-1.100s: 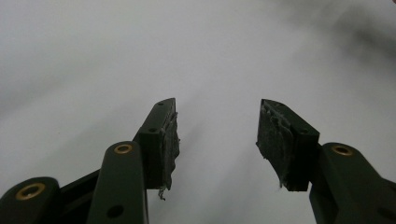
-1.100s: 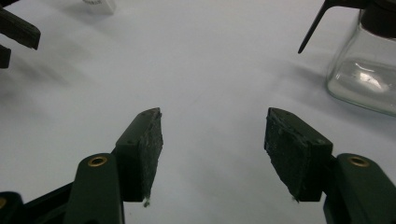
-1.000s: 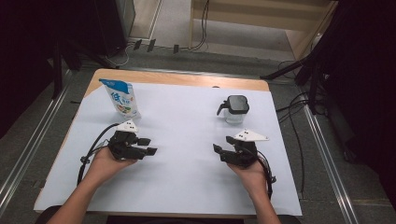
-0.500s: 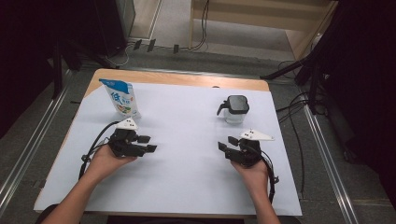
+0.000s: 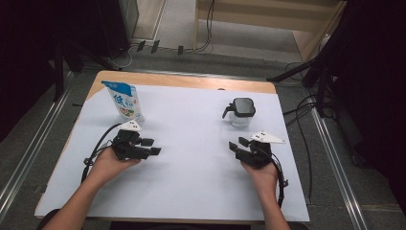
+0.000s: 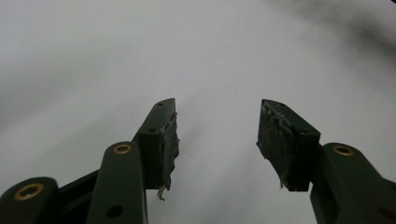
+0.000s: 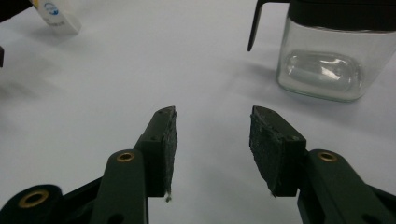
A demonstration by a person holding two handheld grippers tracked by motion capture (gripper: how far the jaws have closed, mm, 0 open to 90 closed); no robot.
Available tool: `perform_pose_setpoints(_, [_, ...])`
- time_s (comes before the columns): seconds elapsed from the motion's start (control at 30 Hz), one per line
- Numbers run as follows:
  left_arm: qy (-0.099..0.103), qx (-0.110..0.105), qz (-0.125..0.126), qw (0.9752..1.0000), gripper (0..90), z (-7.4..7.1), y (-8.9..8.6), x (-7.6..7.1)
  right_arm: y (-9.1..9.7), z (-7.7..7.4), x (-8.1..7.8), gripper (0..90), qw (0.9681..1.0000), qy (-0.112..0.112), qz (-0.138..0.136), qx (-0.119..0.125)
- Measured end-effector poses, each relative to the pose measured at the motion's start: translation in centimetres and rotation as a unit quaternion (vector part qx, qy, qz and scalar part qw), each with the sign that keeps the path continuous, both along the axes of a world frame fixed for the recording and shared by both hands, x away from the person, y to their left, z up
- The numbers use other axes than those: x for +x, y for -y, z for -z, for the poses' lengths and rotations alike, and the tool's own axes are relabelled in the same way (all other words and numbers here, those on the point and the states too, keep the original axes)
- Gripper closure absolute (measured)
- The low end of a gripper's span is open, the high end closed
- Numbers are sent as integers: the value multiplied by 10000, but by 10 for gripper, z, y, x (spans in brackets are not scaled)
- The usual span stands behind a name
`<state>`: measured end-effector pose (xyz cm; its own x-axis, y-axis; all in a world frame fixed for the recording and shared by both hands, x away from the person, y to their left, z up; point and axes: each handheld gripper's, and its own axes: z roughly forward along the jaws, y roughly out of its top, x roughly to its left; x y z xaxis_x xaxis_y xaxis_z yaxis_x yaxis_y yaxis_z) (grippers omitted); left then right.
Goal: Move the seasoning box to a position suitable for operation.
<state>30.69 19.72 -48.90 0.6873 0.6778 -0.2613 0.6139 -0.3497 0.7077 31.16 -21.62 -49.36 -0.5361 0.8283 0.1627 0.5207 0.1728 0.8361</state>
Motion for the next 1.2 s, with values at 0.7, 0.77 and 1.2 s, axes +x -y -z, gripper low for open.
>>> perform_pose_setpoints(0.7, [-64, -296, 8, 9995, 488, -4, -1, 2, 16, -8, 41, 210, 9947, -359, 965, 45])
perform_pose_setpoints(0.77, [-71, -281, 65, 9996, 483, -4, 0, 2, 14, -10, 45, 209, 9944, -266, 1023, -18])
perform_pose_setpoints(1.2, [-214, -170, 192, 9994, 475, 0, 2, 7, 8, -3, 81, 120, 9881, -166, 1523, -111])
